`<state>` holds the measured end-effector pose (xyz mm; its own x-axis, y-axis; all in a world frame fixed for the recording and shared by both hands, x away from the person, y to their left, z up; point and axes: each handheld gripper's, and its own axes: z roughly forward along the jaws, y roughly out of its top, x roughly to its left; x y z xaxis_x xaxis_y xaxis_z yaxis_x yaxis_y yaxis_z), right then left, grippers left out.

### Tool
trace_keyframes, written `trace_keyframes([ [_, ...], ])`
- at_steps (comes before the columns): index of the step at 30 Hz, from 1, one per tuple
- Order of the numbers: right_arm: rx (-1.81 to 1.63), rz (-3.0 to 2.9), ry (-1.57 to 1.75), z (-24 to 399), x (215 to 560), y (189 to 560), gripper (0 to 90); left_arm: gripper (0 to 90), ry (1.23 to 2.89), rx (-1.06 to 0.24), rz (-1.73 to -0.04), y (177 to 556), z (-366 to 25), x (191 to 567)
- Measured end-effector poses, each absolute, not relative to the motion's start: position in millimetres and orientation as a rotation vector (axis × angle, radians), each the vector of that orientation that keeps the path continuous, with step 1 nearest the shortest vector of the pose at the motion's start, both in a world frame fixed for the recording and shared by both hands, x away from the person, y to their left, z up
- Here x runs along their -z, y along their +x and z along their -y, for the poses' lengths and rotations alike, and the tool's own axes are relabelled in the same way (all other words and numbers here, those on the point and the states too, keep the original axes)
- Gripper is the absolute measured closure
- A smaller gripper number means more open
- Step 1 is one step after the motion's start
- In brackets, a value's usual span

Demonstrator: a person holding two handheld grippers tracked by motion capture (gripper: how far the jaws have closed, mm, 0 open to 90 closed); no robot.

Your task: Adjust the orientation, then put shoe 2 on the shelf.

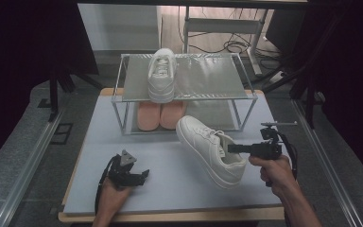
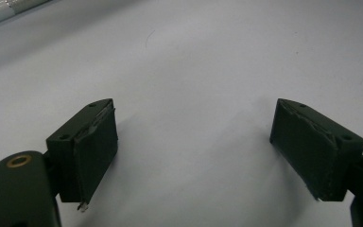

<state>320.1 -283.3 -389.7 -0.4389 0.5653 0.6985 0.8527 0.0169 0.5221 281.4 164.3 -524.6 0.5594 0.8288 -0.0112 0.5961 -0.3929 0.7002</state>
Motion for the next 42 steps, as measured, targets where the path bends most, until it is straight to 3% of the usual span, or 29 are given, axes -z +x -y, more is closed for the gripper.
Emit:
trace_keyframes([
  [42, 1.512, 1.777, -1.446, 301, 326, 328, 81.0, 15.9, 2.134, -0.450, -1.137, 282, -165, 524],
])
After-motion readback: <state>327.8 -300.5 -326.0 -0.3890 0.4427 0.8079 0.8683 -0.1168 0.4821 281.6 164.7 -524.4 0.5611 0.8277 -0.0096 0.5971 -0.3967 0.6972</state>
